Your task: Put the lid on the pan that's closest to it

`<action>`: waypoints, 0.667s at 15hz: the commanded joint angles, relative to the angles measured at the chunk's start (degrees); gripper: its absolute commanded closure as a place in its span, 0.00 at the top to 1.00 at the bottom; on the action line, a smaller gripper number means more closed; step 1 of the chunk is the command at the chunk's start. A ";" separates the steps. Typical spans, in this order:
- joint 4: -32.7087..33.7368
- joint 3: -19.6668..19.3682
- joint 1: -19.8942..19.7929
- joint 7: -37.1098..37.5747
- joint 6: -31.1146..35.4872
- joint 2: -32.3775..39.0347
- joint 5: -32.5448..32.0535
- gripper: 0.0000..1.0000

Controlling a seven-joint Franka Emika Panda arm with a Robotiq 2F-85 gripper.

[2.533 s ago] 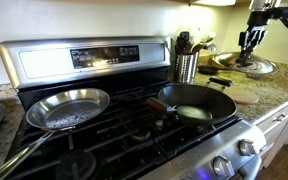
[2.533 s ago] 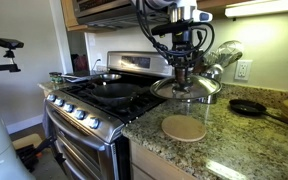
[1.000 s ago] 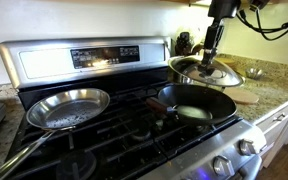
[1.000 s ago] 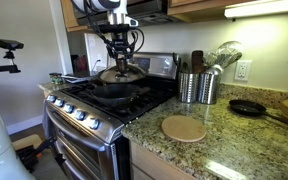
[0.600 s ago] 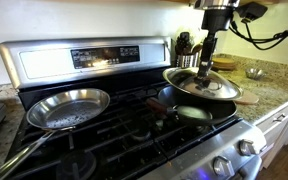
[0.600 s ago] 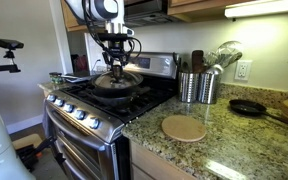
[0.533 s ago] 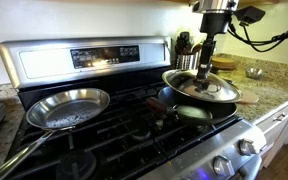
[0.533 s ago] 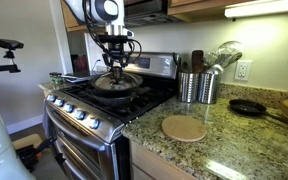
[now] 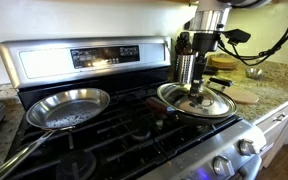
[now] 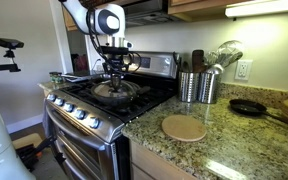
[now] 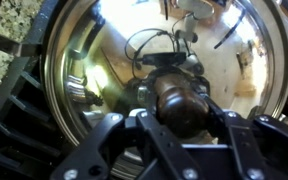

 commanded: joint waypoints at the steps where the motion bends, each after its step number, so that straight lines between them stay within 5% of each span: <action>1: -0.11 0.45 -0.10 -1.70 1.07 0.15 1.38 0.20; 4: -0.15 0.40 -0.23 -1.41 0.70 0.00 1.02 0.20; 5: -0.47 0.34 -0.28 -1.49 1.02 -0.31 0.80 0.67; 10: -1.77 0.19 -0.40 -1.52 4.63 -1.24 -0.91 0.95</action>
